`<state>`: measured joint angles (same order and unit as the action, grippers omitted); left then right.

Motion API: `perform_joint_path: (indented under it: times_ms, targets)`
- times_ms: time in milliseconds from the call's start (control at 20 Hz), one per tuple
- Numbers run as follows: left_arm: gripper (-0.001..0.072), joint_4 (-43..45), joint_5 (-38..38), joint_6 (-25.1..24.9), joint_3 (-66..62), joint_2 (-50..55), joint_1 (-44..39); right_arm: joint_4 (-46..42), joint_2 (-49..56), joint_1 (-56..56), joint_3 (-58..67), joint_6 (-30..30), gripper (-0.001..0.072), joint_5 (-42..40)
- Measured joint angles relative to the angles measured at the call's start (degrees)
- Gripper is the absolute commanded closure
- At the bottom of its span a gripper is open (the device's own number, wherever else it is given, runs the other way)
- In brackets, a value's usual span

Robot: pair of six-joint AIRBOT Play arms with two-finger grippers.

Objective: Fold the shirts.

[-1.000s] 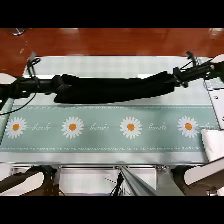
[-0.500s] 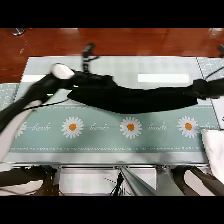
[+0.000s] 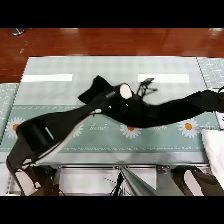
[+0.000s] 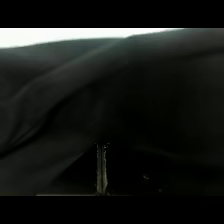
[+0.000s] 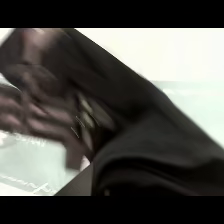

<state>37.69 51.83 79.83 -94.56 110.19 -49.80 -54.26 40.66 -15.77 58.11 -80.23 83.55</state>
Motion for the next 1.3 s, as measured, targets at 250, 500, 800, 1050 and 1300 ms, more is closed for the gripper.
perform_joint_path:
  times_ms: [250, 500, 800, 1050, 1300]
  targets:
    - [0.0689, 0.46, 5.55, 0.17, -1.77, -2.8, 5.29, 1.51, 2.93, 7.04, 2.32, -0.44, 0.0686, -2.14]
    - [0.0688, 7.98, 10.05, 2.34, 4.68, -18.69, 25.4, 1.77, 12.52, 18.64, 10.34, -1.36, 0.0686, -6.21]
    - [0.0688, 11.63, 9.68, 1.29, 26.14, -50.01, 48.92, 1.84, 34.62, 33.7, 24.76, -1.9, 0.0685, -13.84]
    - [0.0688, 12.07, 8.79, 0.74, 43.3, -70.49, 56.68, 2.4, 54.4, 41.46, 37.81, -3.63, 0.0591, -18.03]
    - [0.0687, 10.69, 7.02, 1.22, 54.6, -77.35, 58.27, 8.52, 64.54, 43.1, 43.15, -4.26, 0.0083, -19.19]
